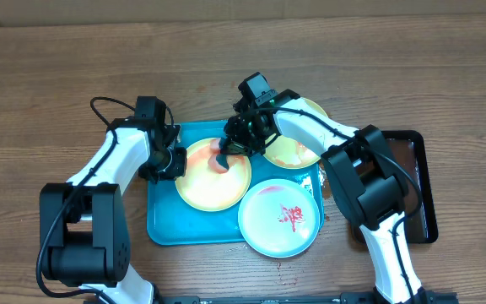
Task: Clean dirty plates on tray and stack at the side
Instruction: 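Scrub the yellow plate with the sponge while the left gripper holds it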
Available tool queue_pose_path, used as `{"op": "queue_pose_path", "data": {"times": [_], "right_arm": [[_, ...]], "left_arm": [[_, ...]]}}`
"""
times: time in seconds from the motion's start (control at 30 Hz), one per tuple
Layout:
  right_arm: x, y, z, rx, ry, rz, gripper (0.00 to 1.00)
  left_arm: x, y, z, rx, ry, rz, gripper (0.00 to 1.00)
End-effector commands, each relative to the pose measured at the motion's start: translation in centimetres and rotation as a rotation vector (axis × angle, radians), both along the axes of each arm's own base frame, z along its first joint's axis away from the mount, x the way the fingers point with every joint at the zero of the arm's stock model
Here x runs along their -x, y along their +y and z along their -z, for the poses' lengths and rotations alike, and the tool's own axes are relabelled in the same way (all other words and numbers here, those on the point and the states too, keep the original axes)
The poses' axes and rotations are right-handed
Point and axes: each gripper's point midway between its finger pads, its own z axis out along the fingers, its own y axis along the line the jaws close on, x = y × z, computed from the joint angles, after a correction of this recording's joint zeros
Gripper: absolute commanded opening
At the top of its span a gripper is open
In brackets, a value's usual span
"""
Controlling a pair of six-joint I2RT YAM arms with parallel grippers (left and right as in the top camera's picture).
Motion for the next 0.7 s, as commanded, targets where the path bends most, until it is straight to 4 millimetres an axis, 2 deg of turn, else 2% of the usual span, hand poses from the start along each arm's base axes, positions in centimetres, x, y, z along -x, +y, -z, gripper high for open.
{"op": "queue_pose_path", "data": {"times": [0.0,0.17,0.27,0.4,0.5,0.67], "right_arm": [[-0.6,-6.5,5.8,0.309,-0.018,0.047,0.04],[1.9,-6.9,4.9,0.374,0.036,-0.042,0.04],[2.5,-8.1,4.3,0.457,0.044,-0.079,0.04],[3.6,-7.9,3.2,0.459,0.039,-0.193,0.04],[4.9,-6.9,2.9,0.457,0.045,-0.245,0.04],[8.4,-2.2,2.4,0.344,0.051,-0.362,0.04]], "left_arm": [[1.1,1.8,1.0,-0.075,0.049,-0.023,0.04],[1.1,1.8,1.0,-0.075,0.049,-0.024,0.04],[1.1,1.8,1.0,-0.075,0.046,-0.024,0.04],[0.9,1.7,1.0,-0.074,0.041,-0.031,0.04],[0.8,1.7,1.0,-0.073,0.034,-0.035,0.04],[0.6,1.7,0.9,-0.069,0.028,-0.045,0.04]]}}
